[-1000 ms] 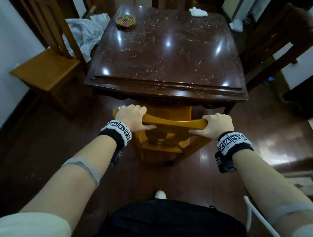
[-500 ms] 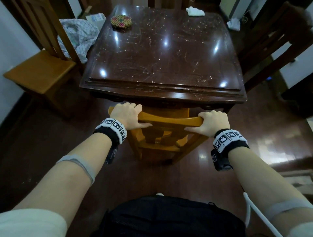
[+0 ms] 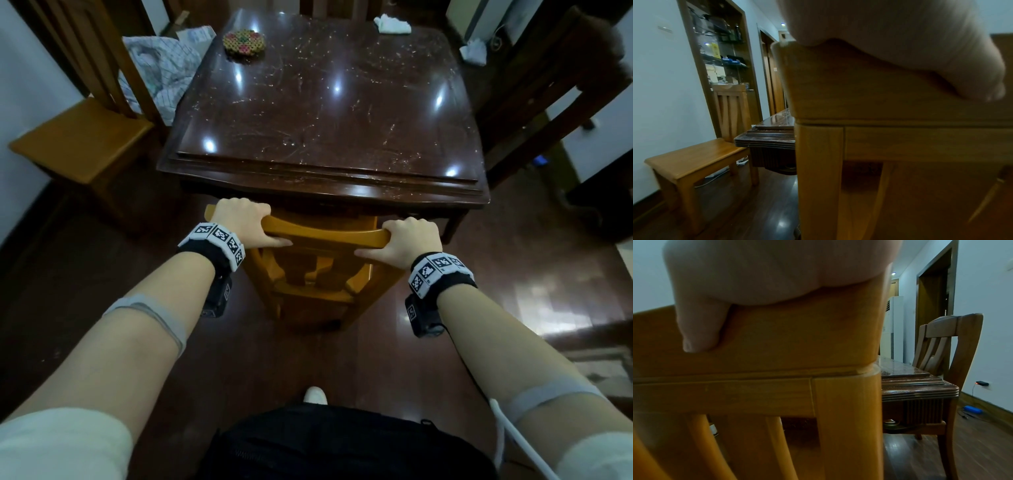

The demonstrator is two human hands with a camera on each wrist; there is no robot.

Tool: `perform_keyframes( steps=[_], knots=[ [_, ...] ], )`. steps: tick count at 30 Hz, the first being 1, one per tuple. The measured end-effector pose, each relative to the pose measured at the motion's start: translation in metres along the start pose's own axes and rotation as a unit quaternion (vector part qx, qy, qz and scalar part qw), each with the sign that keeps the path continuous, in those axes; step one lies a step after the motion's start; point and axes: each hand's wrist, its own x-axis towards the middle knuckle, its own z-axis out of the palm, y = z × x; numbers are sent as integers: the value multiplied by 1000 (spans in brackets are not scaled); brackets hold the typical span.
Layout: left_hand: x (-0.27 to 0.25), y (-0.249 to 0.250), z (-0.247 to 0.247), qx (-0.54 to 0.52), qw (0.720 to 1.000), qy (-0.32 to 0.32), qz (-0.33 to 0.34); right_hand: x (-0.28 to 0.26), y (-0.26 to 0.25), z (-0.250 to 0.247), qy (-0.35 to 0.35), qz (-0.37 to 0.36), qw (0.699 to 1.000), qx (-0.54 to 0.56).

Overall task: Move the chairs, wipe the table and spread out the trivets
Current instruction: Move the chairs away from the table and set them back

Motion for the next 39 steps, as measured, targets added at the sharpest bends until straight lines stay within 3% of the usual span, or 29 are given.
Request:
perform_keyframes(
  steps=[12,23,39],
  knots=[
    [-12,5,11,-11,1000,9,-18,-4,1,0,6,-16,1000,-2],
    [-6,0,10,-10,999,28,17,1,2,-3,8,-16,999,-29],
    [5,-1,8,-11,1000,14,14,10,6,-8,-6,-11,999,-30]
  ],
)
